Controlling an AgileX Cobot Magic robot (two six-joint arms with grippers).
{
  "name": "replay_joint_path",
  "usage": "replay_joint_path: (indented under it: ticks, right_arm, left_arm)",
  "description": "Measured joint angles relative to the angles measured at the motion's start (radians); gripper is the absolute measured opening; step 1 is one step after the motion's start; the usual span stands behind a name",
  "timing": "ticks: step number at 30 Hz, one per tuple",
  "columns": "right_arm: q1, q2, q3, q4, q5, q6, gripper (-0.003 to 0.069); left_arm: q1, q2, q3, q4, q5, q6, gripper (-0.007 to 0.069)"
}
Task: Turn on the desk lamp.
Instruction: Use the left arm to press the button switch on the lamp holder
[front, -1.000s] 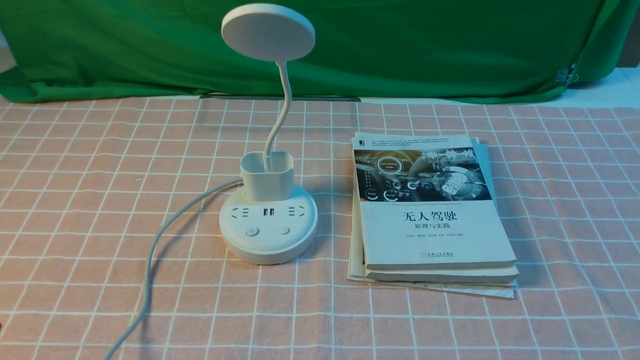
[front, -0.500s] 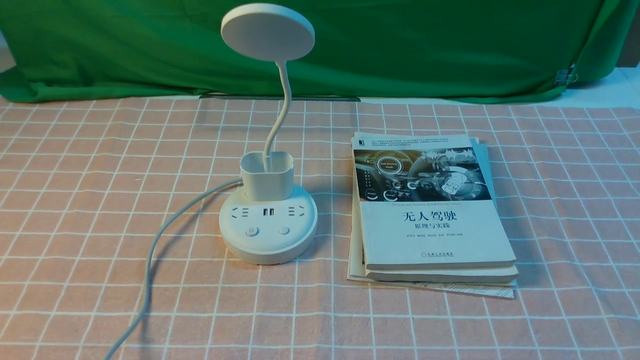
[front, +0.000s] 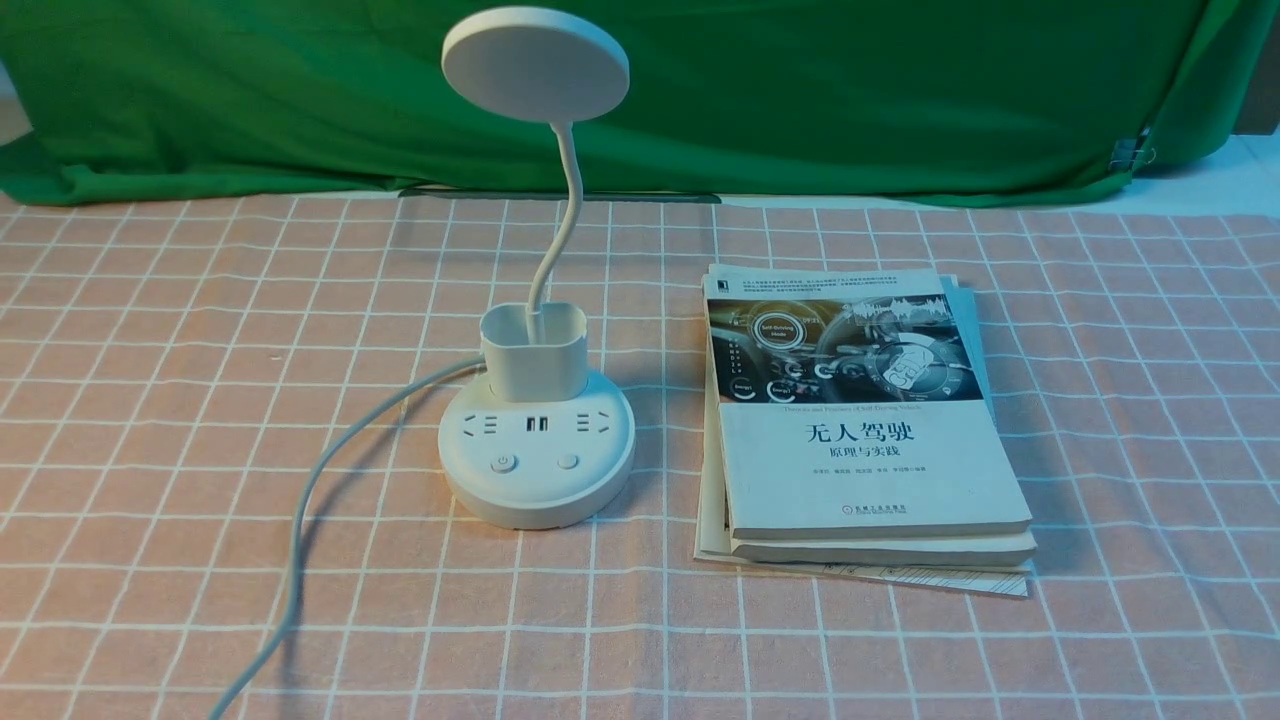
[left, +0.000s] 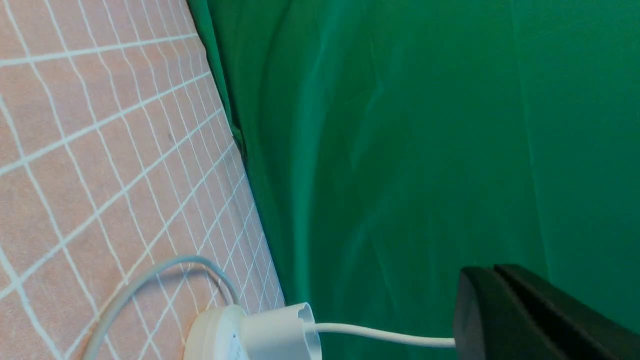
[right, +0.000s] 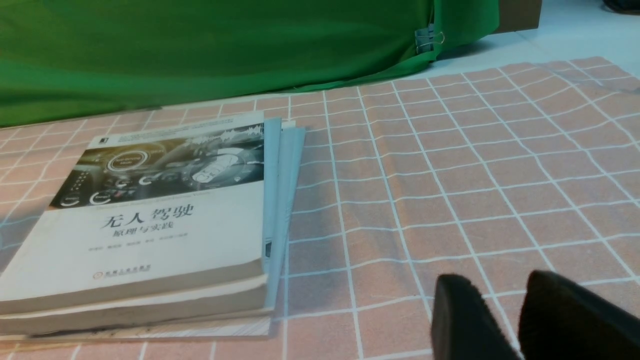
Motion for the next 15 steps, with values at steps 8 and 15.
replay_joint_path:
  ticks: [8, 15]
  right_arm:
    - [0.0, 0.0, 0.0, 0.0, 0.0, 0.0, 0.024]
    - [0.0, 0.0, 0.0, 0.0, 0.0, 0.0, 0.024]
  left_arm:
    - [0.0, -0.001, -0.042, 0.122, -0.039, 0.013, 0.0021]
    - [0.0, 0.07, -0.414, 0.655, 0.159, 0.217, 0.0021]
